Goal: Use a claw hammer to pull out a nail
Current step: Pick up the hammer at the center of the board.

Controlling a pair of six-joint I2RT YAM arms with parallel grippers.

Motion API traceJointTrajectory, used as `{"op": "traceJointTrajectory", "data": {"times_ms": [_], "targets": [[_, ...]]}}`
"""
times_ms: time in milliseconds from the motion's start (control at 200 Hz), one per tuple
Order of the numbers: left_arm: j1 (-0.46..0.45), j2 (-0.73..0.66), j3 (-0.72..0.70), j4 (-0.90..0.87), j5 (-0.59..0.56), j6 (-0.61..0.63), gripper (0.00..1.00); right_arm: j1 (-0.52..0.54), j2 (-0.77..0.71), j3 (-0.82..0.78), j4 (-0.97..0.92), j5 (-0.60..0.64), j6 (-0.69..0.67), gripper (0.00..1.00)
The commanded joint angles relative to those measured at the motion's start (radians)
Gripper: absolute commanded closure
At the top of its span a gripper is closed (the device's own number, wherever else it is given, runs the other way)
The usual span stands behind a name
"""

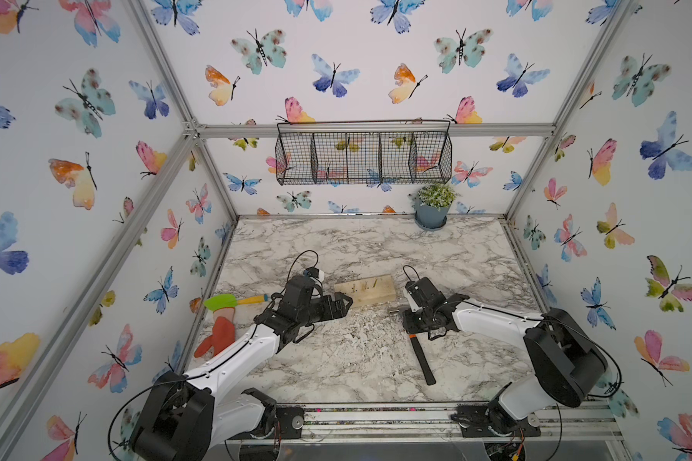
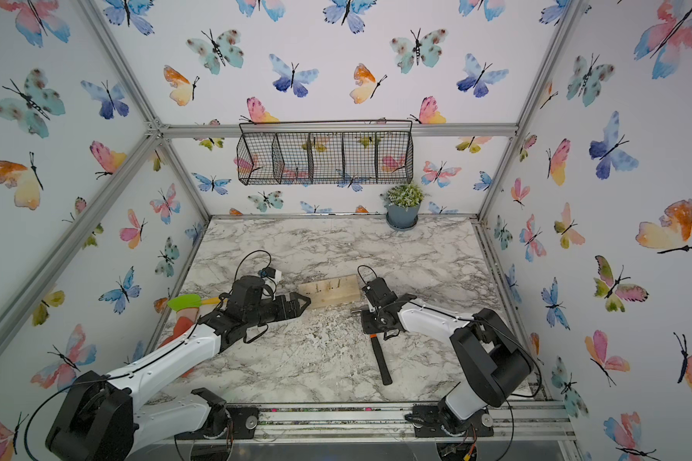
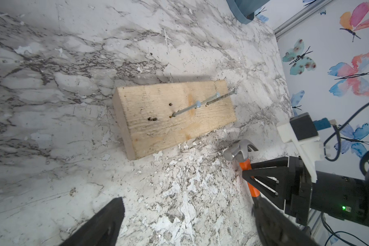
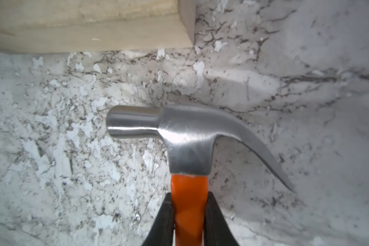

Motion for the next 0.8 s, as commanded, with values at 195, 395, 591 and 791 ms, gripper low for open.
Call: {"op": "traceJointTrajectory", "data": {"times_ms": [195,395,591,791], "targets": [[-0.06,-0.01,0.011,0.066,0.002,0.018,0.04,-0.048,-0.148,-0.037,0.081,-0.157,0.086,0.97],[-0.109,0.023,0.038,0.09,-0.014,0.025,0.04,-0.088,-0.191,-0.071,0.167,-0.292,0.144,0.97],[-0.124,0.054,0.066,0.095,-0.02,0.027,0.03,-0.103,-0.203,-0.081,0.244,-0.397,0.191,0.97],[-0.13,0.086,0.086,0.093,-0.019,0.027,0.03,-0.104,-0.187,-0.044,0.174,-0.379,0.143,0.97]]}}
